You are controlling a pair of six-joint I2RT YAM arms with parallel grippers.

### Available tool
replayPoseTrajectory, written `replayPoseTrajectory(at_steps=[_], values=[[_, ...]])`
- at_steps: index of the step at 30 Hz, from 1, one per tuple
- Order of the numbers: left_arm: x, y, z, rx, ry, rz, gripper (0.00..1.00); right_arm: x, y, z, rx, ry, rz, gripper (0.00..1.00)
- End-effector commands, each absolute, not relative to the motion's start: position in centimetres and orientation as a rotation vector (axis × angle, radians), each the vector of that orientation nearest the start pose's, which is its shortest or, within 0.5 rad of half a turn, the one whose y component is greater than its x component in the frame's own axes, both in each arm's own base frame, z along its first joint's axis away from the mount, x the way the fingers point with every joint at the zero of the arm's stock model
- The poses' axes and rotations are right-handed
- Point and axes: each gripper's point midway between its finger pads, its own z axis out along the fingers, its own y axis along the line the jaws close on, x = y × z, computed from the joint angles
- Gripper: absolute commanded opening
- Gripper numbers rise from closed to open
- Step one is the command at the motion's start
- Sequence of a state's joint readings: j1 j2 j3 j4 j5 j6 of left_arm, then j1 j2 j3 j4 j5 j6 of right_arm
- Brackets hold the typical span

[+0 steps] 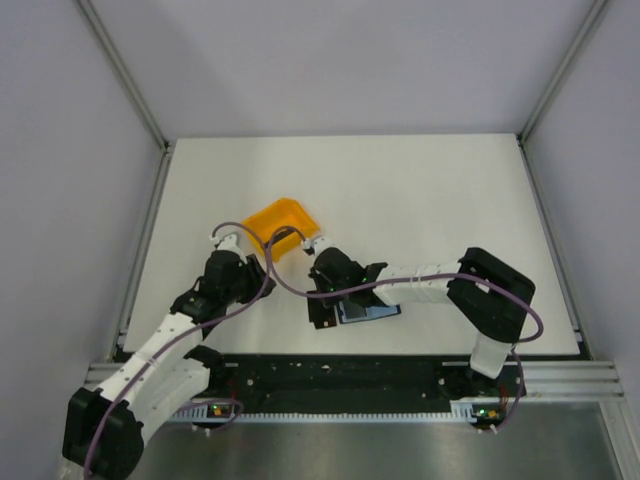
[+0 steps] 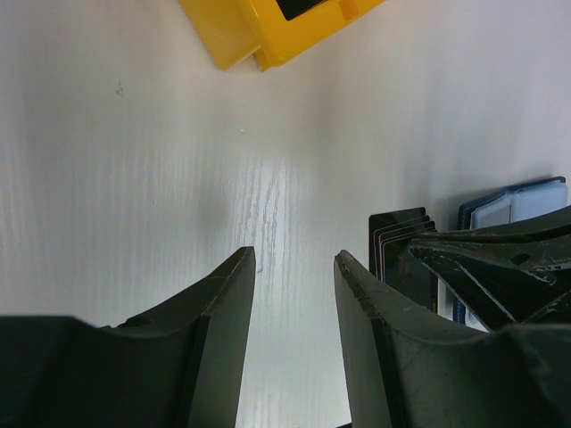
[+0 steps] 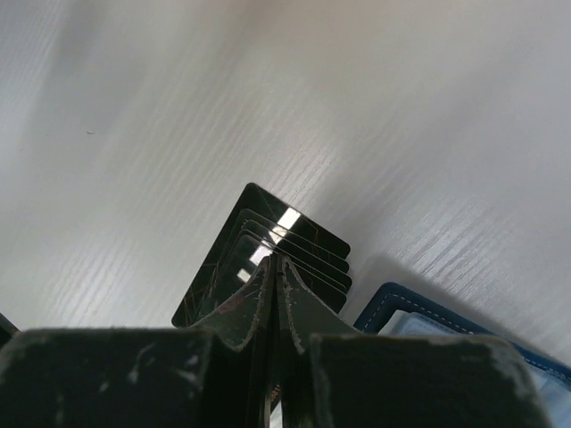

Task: Put the credit cards into the card holder
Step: Move the credit card to the center of the board.

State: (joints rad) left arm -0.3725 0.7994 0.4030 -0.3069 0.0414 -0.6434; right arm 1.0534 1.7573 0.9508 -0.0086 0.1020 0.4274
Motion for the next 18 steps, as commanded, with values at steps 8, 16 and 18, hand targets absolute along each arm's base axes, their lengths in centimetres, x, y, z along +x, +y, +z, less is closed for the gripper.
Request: replayPoseTrajectory(at_steps=[8,16,18], values=[[23.1,-12.5,8.0,-0.272,2.289,-0.589,0.47,22.3,38.1,4.2,-0.681,2.318,0.604,0.0],[23.0,-12.5,8.0,-0.271,2.292,-0.591,0.47,21.7,37.3,3.6,-0.688,2.344,0.593,0.0],[23.0,-12.5,8.0,-0.271,2.289,-0.592,0.47,21.4,37.2,3.4,-0.694,2.349,0.595,0.0]])
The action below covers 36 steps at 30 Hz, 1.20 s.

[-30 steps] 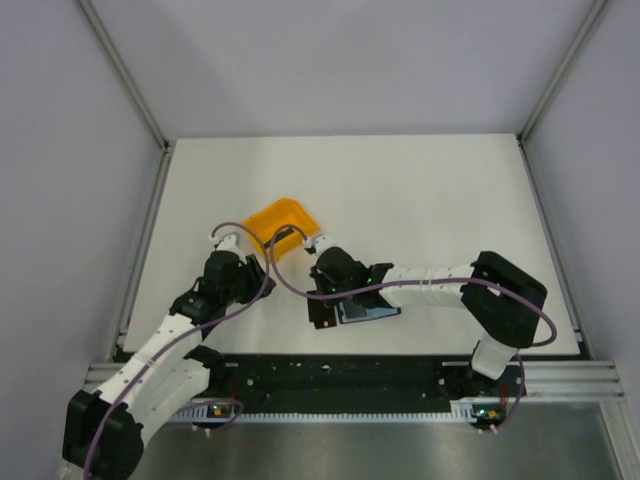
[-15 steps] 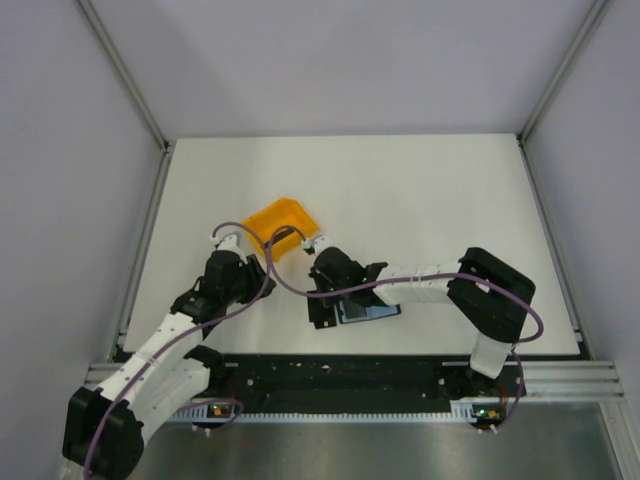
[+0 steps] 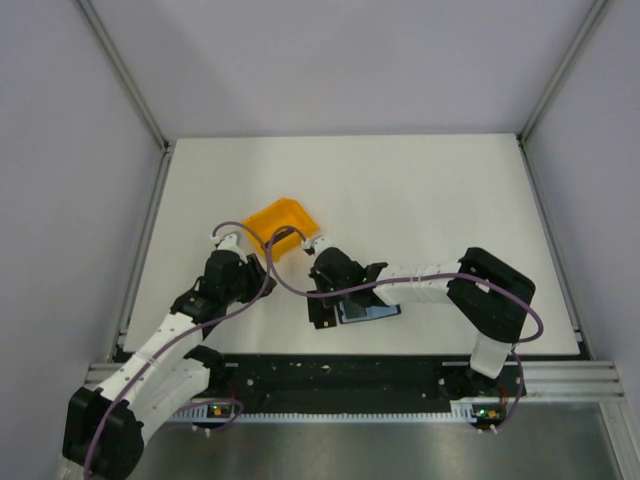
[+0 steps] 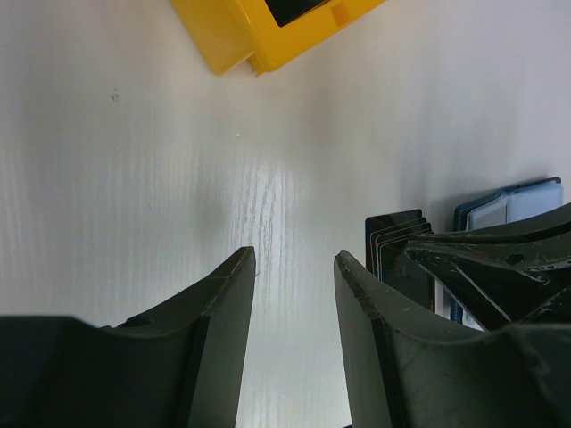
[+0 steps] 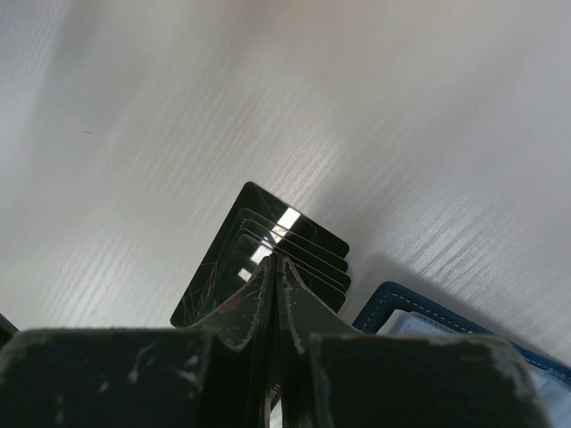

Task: Put the credit cards into the card holder
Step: Move the credit card to the center of the board.

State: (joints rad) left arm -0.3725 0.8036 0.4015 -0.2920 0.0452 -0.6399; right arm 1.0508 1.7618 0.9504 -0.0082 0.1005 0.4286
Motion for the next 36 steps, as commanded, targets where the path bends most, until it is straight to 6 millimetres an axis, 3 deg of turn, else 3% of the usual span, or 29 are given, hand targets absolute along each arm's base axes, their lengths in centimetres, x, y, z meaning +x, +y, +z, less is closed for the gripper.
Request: replayPoseTrajectory(at_steps=[1,10,36], values=[[23.0,-12.5,8.0,-0.273,2.29,-0.592,0.47,21.4,37.2,3.4,-0.696,2.351,0.597,0.0],[23.1,-12.6,7.9,-0.272,2.287,-0.598,0.47,19.8,35.9,2.2,-0.716,2.418,0.595,0.0],[23.1,-12.8,8.1,-0.271,2.29,-0.605,0.47,15.0,34.4,2.4,-0.704,2.455,0.632,0.0]])
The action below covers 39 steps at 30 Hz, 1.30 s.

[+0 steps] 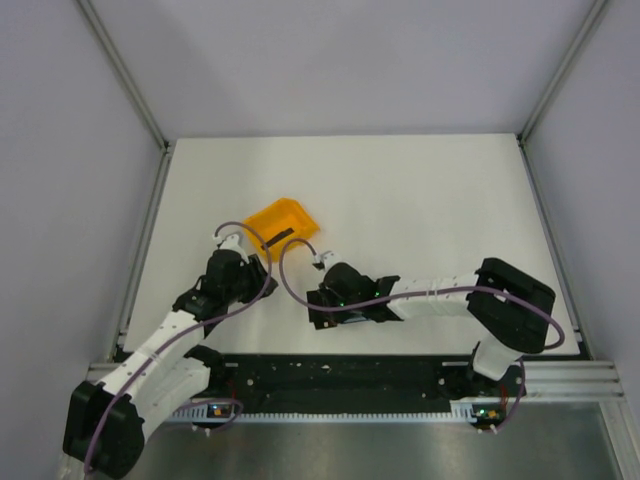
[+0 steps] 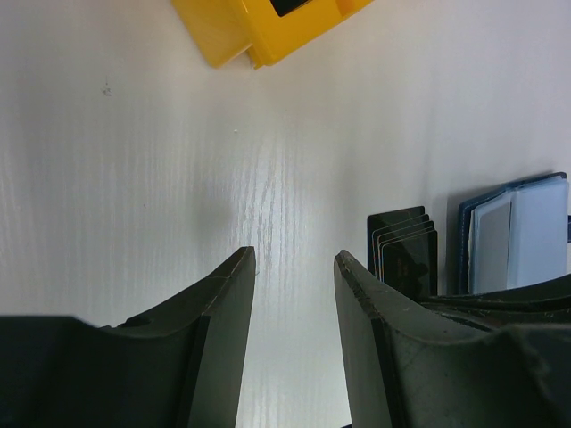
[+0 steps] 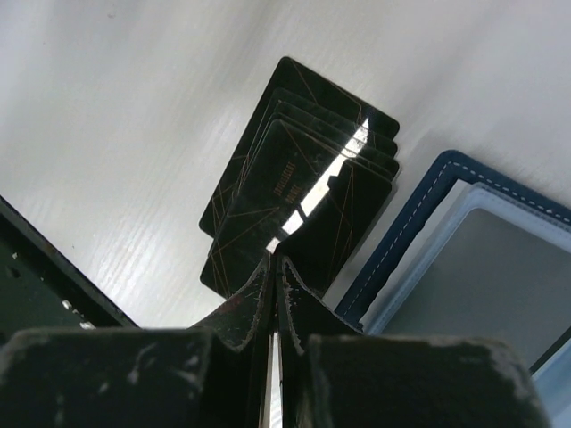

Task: Put the credit cards into the card holder
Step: Move the credit card to the center of the board.

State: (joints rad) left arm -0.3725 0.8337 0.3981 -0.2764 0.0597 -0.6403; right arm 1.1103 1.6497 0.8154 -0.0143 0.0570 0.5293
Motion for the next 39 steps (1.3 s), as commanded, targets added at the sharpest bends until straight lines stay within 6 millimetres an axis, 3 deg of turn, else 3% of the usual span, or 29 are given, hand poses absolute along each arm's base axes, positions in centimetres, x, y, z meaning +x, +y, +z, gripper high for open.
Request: replayPoseTrajectory(at_steps=[1,7,10,16,24,39], values=[[23.1,-12.7,8.1,-0.274,2.29,-0.602,0.47,15.3,34.4,2.9,-0.699,2.433,0.628,0.0],[23.1,-12.7,8.1,-0.274,2.29,-0.6,0.47,18.8,36.3,8.2,-0.655,2.268,0.653,0.0],[23.2,-12.8,8.2,-0.273,2.289,-0.604,0.47,20.9,37.1,9.5,-0.64,2.244,0.671,0.0],[23.2,-12.7,8.0,-0.265,2.295,-0.598,0.47,22.7,38.0,7.9,-0.666,2.287,0.632,0.0],[23.2,-12.6,7.8,-0.266,2.295,-0.59,0.47,22.3,37.7,4.7,-0.67,2.367,0.59,0.0],[23.2,-12.7,7.6,-0.267,2.301,-0.594,0.47,21.8,36.2,1.6,-0.673,2.434,0.51,0.0]])
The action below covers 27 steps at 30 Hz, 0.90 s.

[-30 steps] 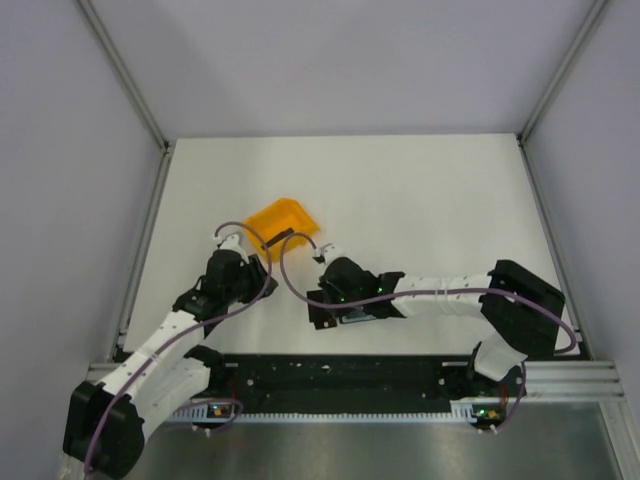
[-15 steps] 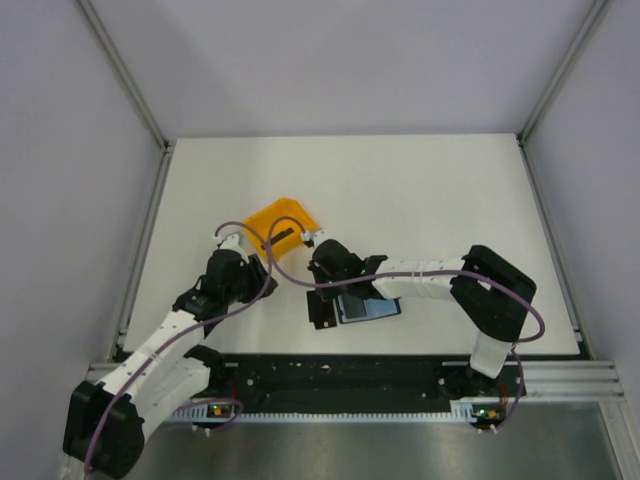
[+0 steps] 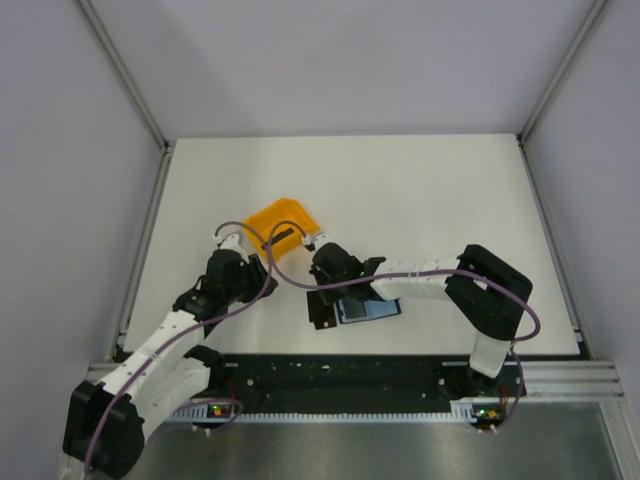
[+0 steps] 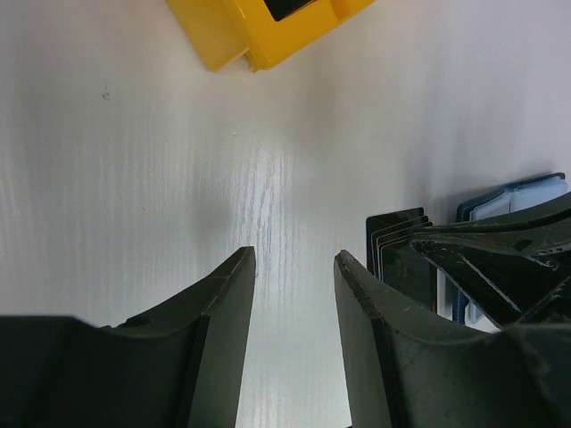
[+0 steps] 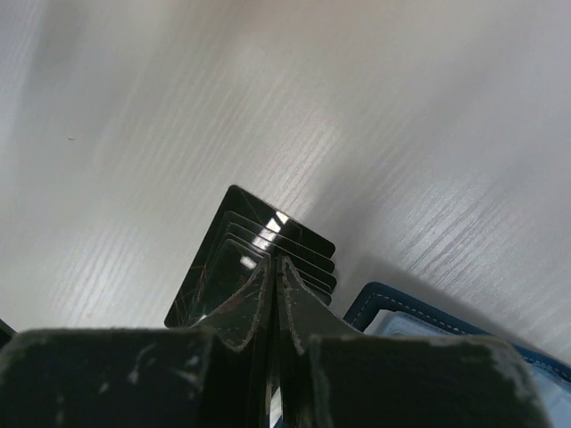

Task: Put the credit cards into the card holder
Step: Move the credit card to the center of the board.

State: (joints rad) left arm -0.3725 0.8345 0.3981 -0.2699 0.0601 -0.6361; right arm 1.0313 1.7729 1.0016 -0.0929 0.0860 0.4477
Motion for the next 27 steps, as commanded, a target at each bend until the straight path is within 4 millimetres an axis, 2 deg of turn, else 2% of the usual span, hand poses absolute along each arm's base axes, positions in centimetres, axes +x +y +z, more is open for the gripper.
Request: replayPoseTrajectory(at_steps=[1,8,18,27], values=[[23.2,-12.7,7.6,-0.268,2.301,-0.594,0.47,21.8,36.3,1.6,-0.671,2.434,0.514,0.0],[23.2,-12.7,7.7,-0.266,2.3,-0.594,0.47,21.0,35.7,1.4,-0.67,2.455,0.526,0.0],[23.3,-12.9,7.7,-0.268,2.298,-0.602,0.47,18.9,34.3,1.2,-0.653,2.485,0.557,0.0],[23.3,-12.9,7.8,-0.27,2.298,-0.605,0.47,17.0,34.5,1.3,-0.686,2.49,0.585,0.0]])
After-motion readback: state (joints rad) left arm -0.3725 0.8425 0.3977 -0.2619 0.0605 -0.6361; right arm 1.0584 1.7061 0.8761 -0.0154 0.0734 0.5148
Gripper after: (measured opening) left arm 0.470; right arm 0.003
